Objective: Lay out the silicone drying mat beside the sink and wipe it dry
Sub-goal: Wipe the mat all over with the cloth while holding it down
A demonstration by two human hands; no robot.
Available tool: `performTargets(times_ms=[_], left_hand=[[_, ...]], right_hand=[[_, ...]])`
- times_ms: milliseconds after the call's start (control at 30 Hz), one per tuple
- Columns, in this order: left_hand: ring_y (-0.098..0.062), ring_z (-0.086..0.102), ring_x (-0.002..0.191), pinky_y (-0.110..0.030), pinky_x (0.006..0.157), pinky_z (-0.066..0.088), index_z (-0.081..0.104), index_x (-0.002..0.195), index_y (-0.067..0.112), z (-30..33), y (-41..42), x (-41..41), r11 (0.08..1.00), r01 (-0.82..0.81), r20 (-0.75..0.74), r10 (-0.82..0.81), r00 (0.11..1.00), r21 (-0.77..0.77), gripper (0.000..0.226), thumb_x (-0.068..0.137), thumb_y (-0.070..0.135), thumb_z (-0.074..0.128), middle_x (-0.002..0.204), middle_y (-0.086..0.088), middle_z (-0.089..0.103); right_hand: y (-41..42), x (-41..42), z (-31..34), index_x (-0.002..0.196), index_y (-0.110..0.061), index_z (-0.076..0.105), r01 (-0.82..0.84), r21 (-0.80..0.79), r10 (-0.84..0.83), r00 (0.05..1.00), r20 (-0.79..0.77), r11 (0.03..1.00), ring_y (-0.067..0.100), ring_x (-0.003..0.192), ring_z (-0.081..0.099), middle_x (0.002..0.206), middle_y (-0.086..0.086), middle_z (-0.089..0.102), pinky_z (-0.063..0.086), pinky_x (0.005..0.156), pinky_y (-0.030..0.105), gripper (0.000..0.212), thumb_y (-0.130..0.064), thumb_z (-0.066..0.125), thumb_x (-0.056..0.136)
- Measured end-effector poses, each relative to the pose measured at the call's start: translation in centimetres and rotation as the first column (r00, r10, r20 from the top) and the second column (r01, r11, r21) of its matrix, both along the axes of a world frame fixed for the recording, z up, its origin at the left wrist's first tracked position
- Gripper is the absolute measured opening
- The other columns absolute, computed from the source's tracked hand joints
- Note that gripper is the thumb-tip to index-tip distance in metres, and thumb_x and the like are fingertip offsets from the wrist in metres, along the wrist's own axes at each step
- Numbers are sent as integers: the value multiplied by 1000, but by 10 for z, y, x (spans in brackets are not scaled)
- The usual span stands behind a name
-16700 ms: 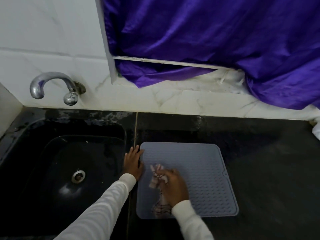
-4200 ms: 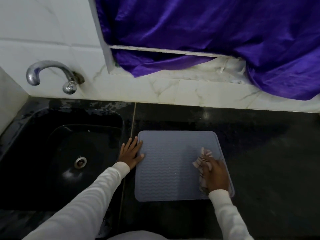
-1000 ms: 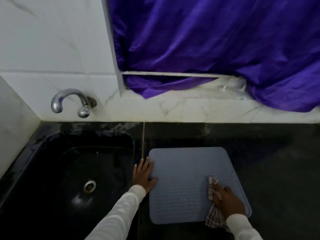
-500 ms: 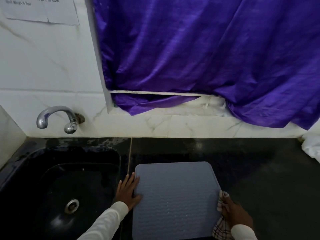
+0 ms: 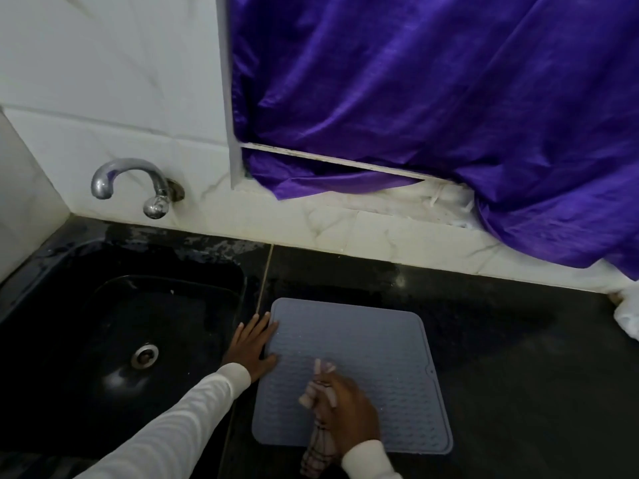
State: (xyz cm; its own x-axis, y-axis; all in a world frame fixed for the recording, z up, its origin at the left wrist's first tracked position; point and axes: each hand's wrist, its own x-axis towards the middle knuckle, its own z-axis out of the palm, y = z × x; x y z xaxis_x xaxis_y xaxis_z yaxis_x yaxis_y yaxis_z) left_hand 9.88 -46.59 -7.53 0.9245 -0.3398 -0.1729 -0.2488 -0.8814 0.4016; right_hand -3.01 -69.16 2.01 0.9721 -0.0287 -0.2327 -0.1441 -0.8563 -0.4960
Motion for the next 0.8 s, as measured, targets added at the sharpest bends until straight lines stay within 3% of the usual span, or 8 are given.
performTargets(times_ms=[100, 167, 233, 333, 433, 567, 667, 800], left_hand=[[-6, -19, 140, -20, 99, -34, 0, 149, 39, -1, 1, -1, 999, 4, 40, -6, 999, 50, 81, 77, 65, 28, 153, 15, -16], [-6, -19, 140, -22, 101, -33, -1, 149, 39, -1, -1, -4, 999, 1, 34, -3, 999, 54, 81, 76, 65, 23, 153, 15, -16], [-8, -15, 142, -25, 104, -30, 0, 149, 39, -4, -2, -7, 998, -18, 44, 15, 999, 67, 78, 78, 62, 23, 154, 13, -14], [-17, 2, 145, -34, 112, -19, 11, 151, 31, -6, -4, -12, 991, -22, 59, 14, 998, 131, 73, 85, 53, 31, 159, 2, 8], [-21, 10, 143, -41, 114, -6, 16, 152, 24, -7, -7, -15, 980, -40, 78, 25, 997, 195, 69, 89, 49, 33, 158, -3, 17], [-21, 10, 143, -42, 114, -3, 18, 151, 21, -7, -7, -17, 978, -57, 105, 36, 994, 203, 68, 90, 48, 31, 157, -4, 20], [-23, 17, 143, -44, 113, 1, 19, 151, 21, -6, -7, -17, 979, -51, 75, 37, 996, 196, 67, 91, 49, 31, 157, -5, 22], [-21, 9, 145, -41, 114, -7, 11, 152, 23, -4, -7, -17, 983, -44, 80, 30, 996, 176, 67, 93, 49, 30, 159, -2, 13]], right_hand=[[48, 5, -15, 140, -32, 44, -178, -64, 172, 982, -80, 982, 18, 119, 54, 142, -4, 47, 45, 97, 31, 49, -38, 46, 92], [60, 8, -31, 137, -27, 47, -205, -161, 194, 978, -81, 965, 18, 93, 67, 126, 2, 60, 54, 76, 29, 51, -37, 56, 88], [58, 7, -32, 131, -32, 49, -188, -135, 169, 975, -142, 973, 11, 70, 68, 111, -1, 67, 53, 56, 23, 52, -40, 61, 81], [51, 0, -46, 145, -34, 30, -218, -223, 207, 976, -74, 950, 23, 94, 64, 131, 5, 51, 53, 74, 35, 51, -39, 40, 95], [49, -3, -47, 139, -34, 34, -165, -238, 155, 986, -60, 957, 20, 81, 66, 120, 5, 59, 55, 65, 33, 46, -42, 39, 94], [51, -5, -57, 145, -32, 27, -183, -228, 170, 982, -79, 956, 25, 93, 63, 130, 8, 50, 55, 74, 37, 51, -40, 37, 97], [48, -6, -65, 142, -35, 26, -145, -218, 141, 989, -35, 965, 23, 78, 66, 120, 8, 58, 56, 62, 37, 49, -44, 32, 94], [34, -6, -57, 150, -39, 12, -181, -237, 154, 980, -127, 955, 25, 109, 58, 140, 8, 40, 50, 88, 39, 54, -44, 29, 99]])
